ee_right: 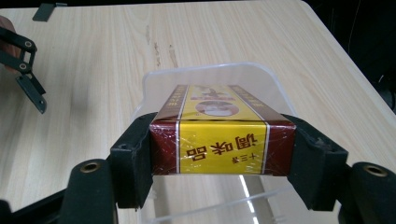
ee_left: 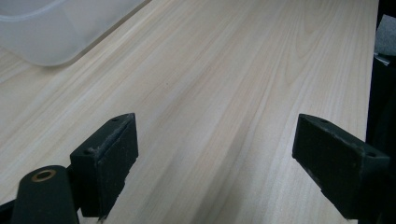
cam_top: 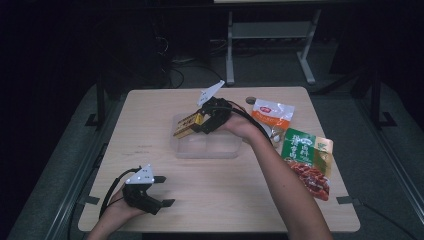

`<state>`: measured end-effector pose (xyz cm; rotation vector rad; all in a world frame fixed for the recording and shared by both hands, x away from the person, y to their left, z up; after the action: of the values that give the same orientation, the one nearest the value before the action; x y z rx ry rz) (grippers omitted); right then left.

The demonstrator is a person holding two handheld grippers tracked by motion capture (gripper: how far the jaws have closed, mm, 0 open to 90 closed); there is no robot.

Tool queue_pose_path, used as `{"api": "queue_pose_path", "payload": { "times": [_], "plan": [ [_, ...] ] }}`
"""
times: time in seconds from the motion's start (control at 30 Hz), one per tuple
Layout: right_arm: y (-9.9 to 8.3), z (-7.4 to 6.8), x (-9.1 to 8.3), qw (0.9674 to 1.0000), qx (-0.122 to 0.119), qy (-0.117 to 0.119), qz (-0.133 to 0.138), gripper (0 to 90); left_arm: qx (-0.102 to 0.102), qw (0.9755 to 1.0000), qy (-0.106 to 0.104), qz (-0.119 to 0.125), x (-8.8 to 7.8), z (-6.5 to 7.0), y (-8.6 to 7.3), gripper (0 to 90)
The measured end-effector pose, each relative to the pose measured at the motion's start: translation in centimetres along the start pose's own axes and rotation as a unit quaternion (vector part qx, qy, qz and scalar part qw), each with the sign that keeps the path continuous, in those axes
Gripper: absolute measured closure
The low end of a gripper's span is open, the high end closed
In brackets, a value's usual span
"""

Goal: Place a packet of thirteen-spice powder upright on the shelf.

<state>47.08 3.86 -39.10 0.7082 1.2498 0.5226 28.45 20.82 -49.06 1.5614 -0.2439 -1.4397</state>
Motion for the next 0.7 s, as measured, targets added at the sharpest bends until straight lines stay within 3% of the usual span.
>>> {"api": "queue_pose_path", "payload": {
  "times": [0.53,0.57,0.63,0.7],
  "plan": [
    [1.1,0.0,1.4,0.9999,-0.005,0.009,0.013,31.2,-0.001,1.0,-0.003,-0.006,0.1,0.1,-0.1,13.8],
    [1.3,-0.3,1.4,0.9998,0.013,0.011,0.014,31.2,0.0,1.0,-0.003,-0.006,0.1,0.1,-0.1,13.8],
    [1.4,0.0,1.5,0.9998,-0.002,0.008,0.019,31.2,-0.003,1.0,-0.005,-0.005,0.2,0.1,-0.1,13.8],
    [1.7,-0.2,1.5,0.9995,0.014,0.012,0.025,31.2,0.0,1.0,-0.005,-0.007,0.2,0.1,-0.1,13.8]
  ]
}}
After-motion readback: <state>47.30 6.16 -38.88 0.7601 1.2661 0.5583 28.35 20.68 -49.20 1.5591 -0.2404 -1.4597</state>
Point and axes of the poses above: each handheld gripper's, and its own axes: x roughly forward along the jaws, y roughly out of its top, z roughly to its right, the point moved 7 cm from there along x, roughly forward along the jaws, and after that the axes turned 4 degrees about -x, right-handed, at the moved point
